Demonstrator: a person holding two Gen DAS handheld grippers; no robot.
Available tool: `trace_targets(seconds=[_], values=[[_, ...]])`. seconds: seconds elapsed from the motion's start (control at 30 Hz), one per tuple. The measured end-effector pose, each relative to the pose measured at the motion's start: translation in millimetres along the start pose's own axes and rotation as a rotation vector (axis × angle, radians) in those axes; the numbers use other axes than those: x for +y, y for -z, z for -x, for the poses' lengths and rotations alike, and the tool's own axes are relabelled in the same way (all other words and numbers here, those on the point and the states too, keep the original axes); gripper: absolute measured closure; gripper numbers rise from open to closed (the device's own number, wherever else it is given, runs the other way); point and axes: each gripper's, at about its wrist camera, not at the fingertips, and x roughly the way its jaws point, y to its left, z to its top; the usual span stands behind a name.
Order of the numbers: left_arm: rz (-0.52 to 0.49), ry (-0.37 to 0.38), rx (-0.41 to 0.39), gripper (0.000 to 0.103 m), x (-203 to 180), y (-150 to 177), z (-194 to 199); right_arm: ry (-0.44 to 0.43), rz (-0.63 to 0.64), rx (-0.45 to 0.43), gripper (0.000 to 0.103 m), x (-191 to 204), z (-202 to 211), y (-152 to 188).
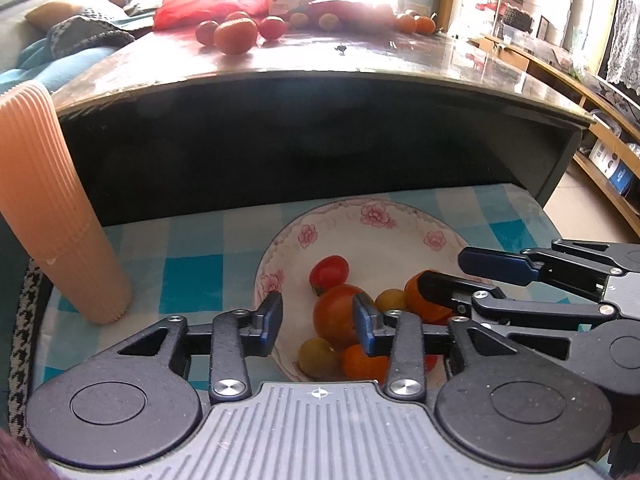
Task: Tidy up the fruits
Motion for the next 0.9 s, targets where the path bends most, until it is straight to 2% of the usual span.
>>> trace_targets(seconds=[0.17,0.3,0.37,0.43,0.63,0.7,0.9], values=[[-0.015,-0.013,-0.012,0.046,-3.7,3.1,10.2,0.027,-0.048,-0.018,0.042,-6.2,10.4,-2.1],[-0.033,-0.042,-0.035,0.03,-7.1,5.0,23.9,0.044,-0.095,-0.028,0.042,-12.9,26.6,-4.7],[-0.044,-0.055,-0.054,0.025,-9.3,6.6,33.2,0.045,-0.111,-0.027,0.041,-12.9,35.6,-4.7],[-0.052,-0.071,-0.071,0.019,-10.9,9.0,42.2,0.05,-0.109,-0.026,0.039,-10.2,45.8,-2.5],[-0.05,-0.111,-0.092,0.01,-19.4,23.7,66.6,0.068,-0.115,-0.012,0.039,-3.9,79.3,13.7],[-0.05,-0.117,-0.086,0.001,-23.7,30.8,72.5,0.071,-0.13,-0.009,0.038,-2.6,90.8,18.9],[-0.048,-0.143,-0.074,0.0,-32.8,50.1,92.1,0.082,-0.15,0.0,0.037,5.0,120.6,34.6]])
